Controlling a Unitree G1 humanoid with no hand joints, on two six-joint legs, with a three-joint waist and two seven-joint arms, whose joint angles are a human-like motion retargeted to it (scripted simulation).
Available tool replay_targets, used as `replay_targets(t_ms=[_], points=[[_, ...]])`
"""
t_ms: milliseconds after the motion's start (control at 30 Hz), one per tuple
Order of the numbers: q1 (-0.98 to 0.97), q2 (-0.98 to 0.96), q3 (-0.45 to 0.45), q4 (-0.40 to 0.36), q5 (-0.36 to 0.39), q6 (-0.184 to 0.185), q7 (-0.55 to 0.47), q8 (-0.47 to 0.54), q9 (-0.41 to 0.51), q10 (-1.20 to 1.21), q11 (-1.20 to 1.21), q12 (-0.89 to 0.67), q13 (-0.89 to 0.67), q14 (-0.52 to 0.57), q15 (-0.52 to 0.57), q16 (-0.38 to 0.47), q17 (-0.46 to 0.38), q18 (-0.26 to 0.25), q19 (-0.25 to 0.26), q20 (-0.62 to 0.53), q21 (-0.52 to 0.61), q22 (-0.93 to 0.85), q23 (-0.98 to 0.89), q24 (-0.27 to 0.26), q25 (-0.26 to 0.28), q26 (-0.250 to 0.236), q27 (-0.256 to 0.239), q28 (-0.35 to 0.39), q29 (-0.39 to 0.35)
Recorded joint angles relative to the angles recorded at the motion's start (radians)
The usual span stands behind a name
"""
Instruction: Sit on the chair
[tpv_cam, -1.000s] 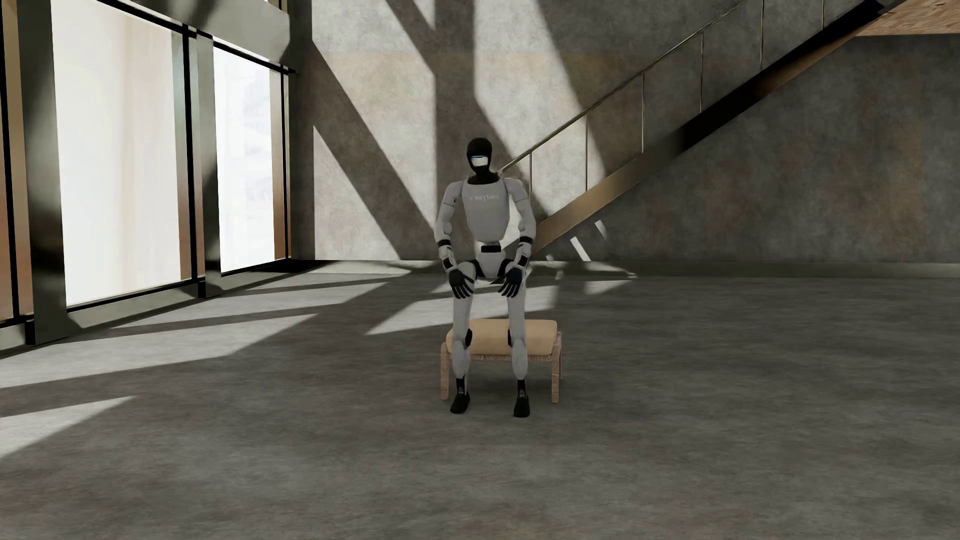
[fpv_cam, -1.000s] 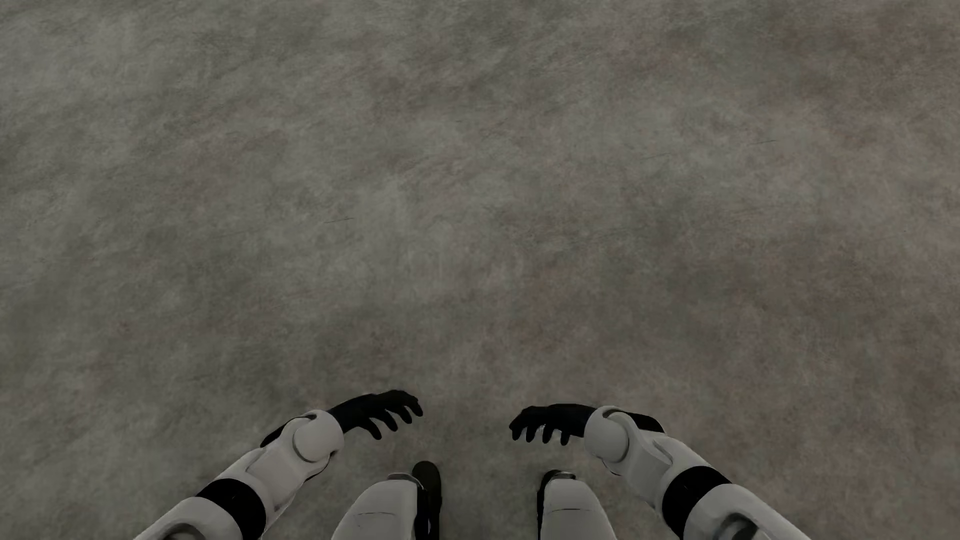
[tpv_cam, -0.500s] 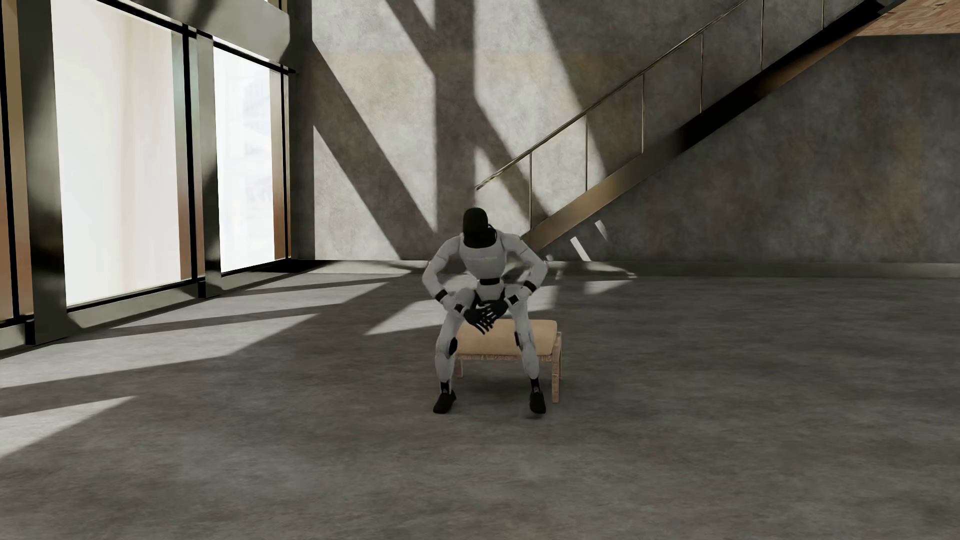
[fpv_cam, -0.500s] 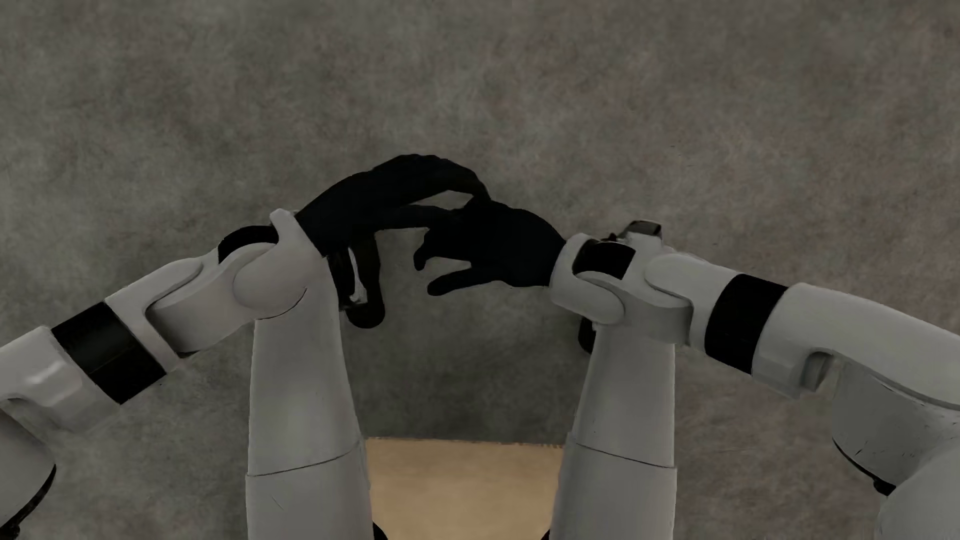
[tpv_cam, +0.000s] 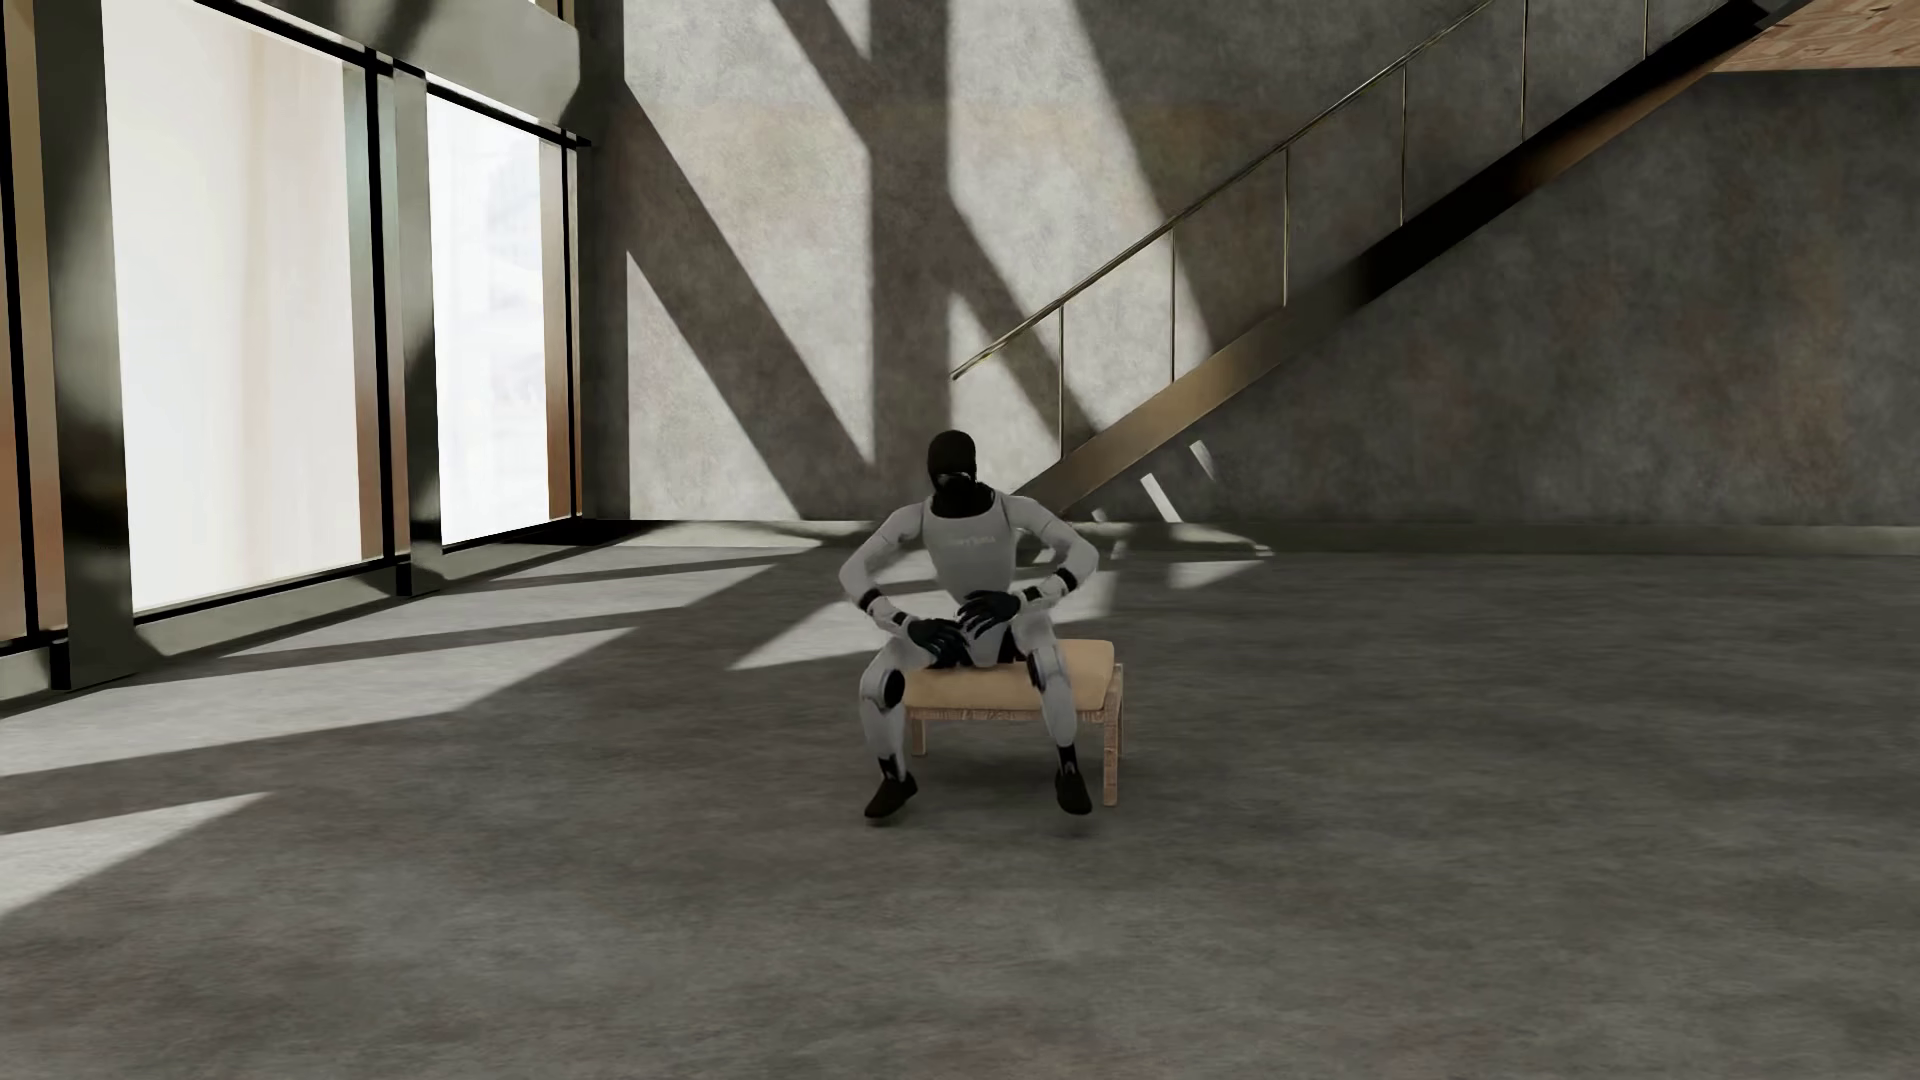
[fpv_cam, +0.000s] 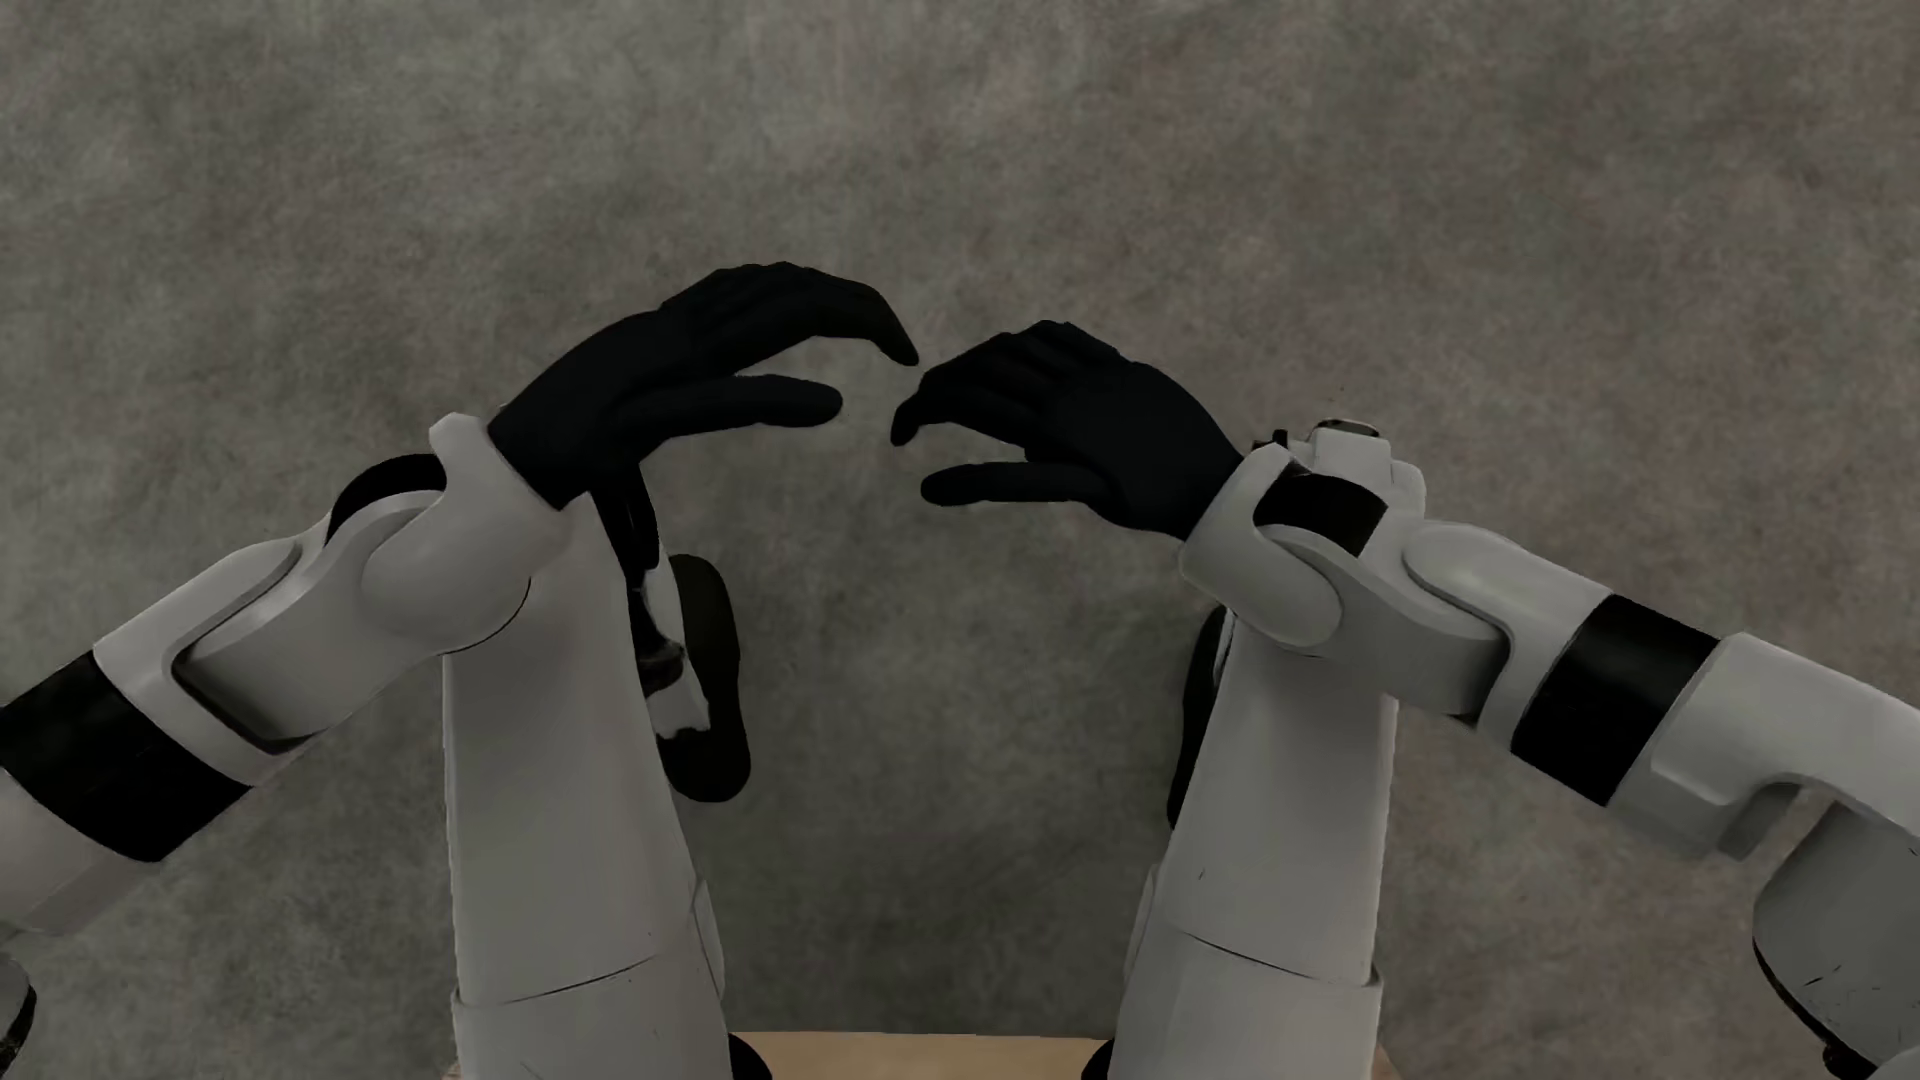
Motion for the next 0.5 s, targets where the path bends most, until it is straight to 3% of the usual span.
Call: replay_targets(t_ms=[100,167,267,333,367,433,467,500], points=[[0.110,0.103,-0.002,0.010,-0.002,-0.009,0.012,-0.014,-0.038,-0.022,-0.019,0.146,0.200,0.034,0.036,-0.117,0.147,0.011,-0.011,0.109,-0.208,0.132,0.170,0.067,-0.038,0.021,0.003,-0.077,0.095],[0.164,0.149,-0.007,0.011,0.009,-0.019,0.015,-0.015,-0.063,-0.032,-0.026,0.251,0.314,0.053,0.058,-0.196,0.265,0.016,-0.023,0.204,-0.338,0.200,0.275,0.090,-0.039,0.041,0.028,-0.091,0.097],[0.227,0.218,-0.008,0.005,0.026,-0.020,0.020,-0.025,-0.104,-0.049,-0.044,0.384,0.462,0.072,0.078,-0.337,0.437,0.036,-0.040,0.324,-0.516,0.338,0.416,0.071,0.041,0.059,0.073,0.005,-0.025],[0.253,0.258,-0.007,0.001,0.035,-0.013,0.019,-0.034,-0.135,-0.045,-0.048,0.453,0.539,0.074,0.076,-0.423,0.512,0.054,-0.054,0.379,-0.595,0.430,0.490,0.010,0.157,0.109,0.115,0.074,-0.033],[0.269,0.282,-0.005,-0.003,0.038,-0.007,0.021,-0.040,-0.149,-0.042,-0.049,0.477,0.569,0.066,0.072,-0.462,0.532,0.068,-0.060,0.396,-0.623,0.498,0.543,-0.042,0.205,0.119,0.129,0.090,-0.013],[0.285,0.308,-0.003,-0.009,0.049,-0.001,0.019,-0.041,-0.187,-0.031,-0.047,0.514,0.622,0.060,0.075,-0.512,0.534,0.082,-0.066,0.426,-0.658,0.650,0.678,-0.075,0.212,0.135,0.157,0.098,0.042],[0.291,0.320,-0.002,-0.013,0.054,0.004,0.018,-0.042,-0.203,-0.027,-0.047,0.522,0.640,0.057,0.075,-0.524,0.524,0.091,-0.070,0.432,-0.667,0.741,0.761,-0.082,0.219,0.170,0.185,0.054,0.136],[0.295,0.330,0.000,-0.018,0.059,0.006,0.017,-0.043,-0.217,-0.023,-0.046,0.525,0.659,0.054,0.073,-0.526,0.513,0.099,-0.074,0.432,-0.674,0.840,0.846,-0.075,0.208,0.209,0.206,-0.048,0.250]])
